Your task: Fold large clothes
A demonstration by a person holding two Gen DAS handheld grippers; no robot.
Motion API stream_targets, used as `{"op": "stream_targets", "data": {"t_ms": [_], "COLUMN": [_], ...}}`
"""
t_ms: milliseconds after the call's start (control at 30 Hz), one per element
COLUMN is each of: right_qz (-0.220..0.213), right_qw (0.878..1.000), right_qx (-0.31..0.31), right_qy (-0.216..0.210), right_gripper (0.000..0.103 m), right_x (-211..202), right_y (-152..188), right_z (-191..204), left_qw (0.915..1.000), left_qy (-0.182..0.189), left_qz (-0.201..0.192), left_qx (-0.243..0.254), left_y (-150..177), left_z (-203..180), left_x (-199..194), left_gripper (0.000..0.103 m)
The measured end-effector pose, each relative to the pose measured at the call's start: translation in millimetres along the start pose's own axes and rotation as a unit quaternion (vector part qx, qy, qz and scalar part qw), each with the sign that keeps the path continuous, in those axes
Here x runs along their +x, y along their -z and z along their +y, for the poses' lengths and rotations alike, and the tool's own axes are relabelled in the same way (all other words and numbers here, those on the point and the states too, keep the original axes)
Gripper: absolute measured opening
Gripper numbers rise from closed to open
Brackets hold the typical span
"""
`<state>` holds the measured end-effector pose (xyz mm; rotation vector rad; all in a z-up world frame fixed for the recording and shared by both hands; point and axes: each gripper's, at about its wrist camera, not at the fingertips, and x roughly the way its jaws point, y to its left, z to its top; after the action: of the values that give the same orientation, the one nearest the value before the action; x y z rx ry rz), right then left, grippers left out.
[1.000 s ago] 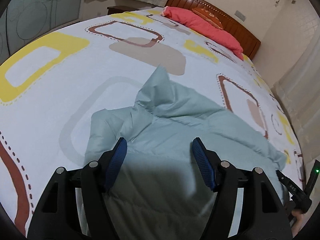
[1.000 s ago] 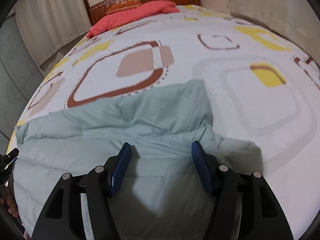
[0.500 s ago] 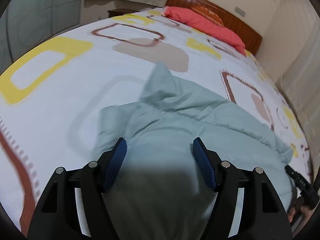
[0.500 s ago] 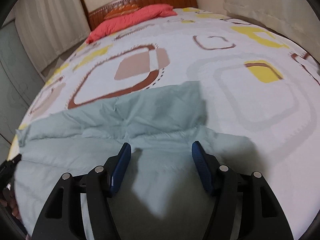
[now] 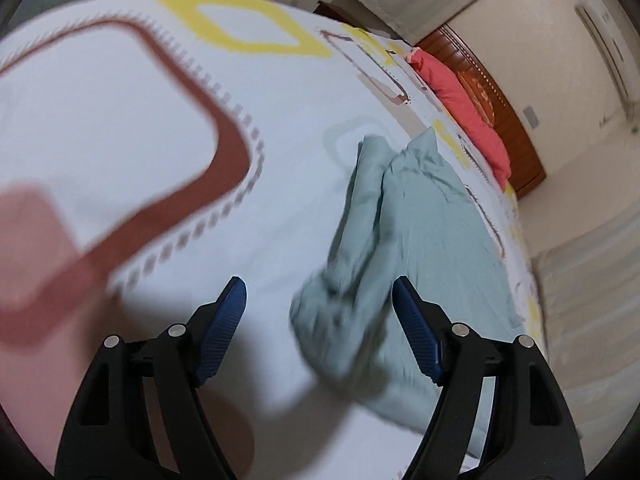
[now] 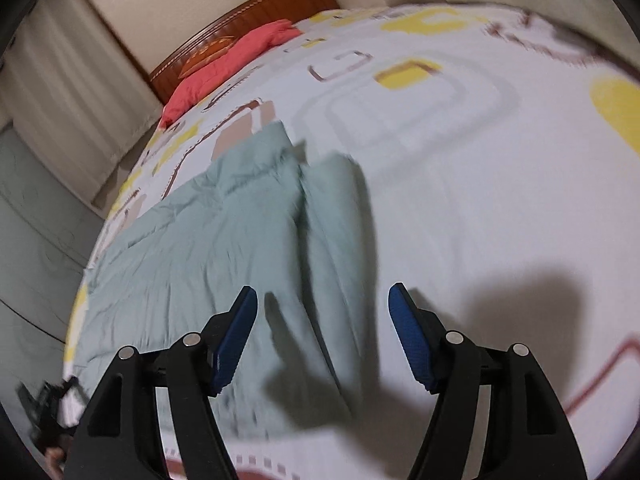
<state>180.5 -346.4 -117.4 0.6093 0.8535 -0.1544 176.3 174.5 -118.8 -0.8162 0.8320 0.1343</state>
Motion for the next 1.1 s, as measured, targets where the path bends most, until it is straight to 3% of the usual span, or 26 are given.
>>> {"op": "stream_targets", "data": {"t_ms": [167, 267, 367, 467, 533, 600, 700, 867, 1100], "right_qz": [0.009, 0.024, 0.012, 0.008, -0.003, -0.01, -0.006, -0.013, -0.012], "right_qw": [0.998, 0.995, 0.995, 0.992, 0.993, 0.994, 0.993, 0.992, 0.993], "right_qx": [0.059, 0.074, 0.073, 0.092, 0.094, 0.089, 0.095, 0.09, 0.086], "right_qy": [-0.035, -0.066, -0.073, -0.084, -0.077, -0.064, -0.076, -0.083, -0.083], "right_gripper": [0.068, 0.07, 0.071, 0.069, 0.062, 0.046, 0.03, 0.019, 0.018], "right_x": [-6.3, 2.7, 9.0, 20.5, 24.1, 24.7, 28.1, 19.5, 6.2], "right_y": [28.5, 31.3, 27.8, 21.9, 18.6, 17.2, 16.0, 20.5, 26.5], "right_z": [-14.1, -6.8, 0.5, 1.6, 2.6, 5.5, 2.4, 1.8, 0.5], "left_qw": [0.9988, 0.9987, 0.9982, 0.999, 0.9993, 0.9993, 0.9994, 0.9995, 0.9993], "left_qy": [0.041, 0.045, 0.052, 0.044, 0.036, 0.033, 0.033, 0.026, 0.016], "left_qz": [0.007, 0.007, 0.01, 0.0, 0.005, 0.004, 0.006, -0.002, -0.005], "left_qx": [-0.027, -0.024, -0.027, -0.007, -0.01, -0.017, -0.002, 0.019, 0.033], "left_y": [23.7, 23.9, 22.7, 20.2, 17.8, 16.0, 16.4, 21.0, 25.5], "left_z": [1.9, -3.8, -10.8, -18.0, -18.5, -17.8, -23.9, -31.3, -33.9], "left_x": [-5.2, 2.9, 14.7, 21.8, 28.1, 30.5, 30.8, 24.3, 8.8], "left_gripper": [0.075, 0.075, 0.075, 0.061, 0.045, 0.037, 0.021, 0.015, 0.012]}}
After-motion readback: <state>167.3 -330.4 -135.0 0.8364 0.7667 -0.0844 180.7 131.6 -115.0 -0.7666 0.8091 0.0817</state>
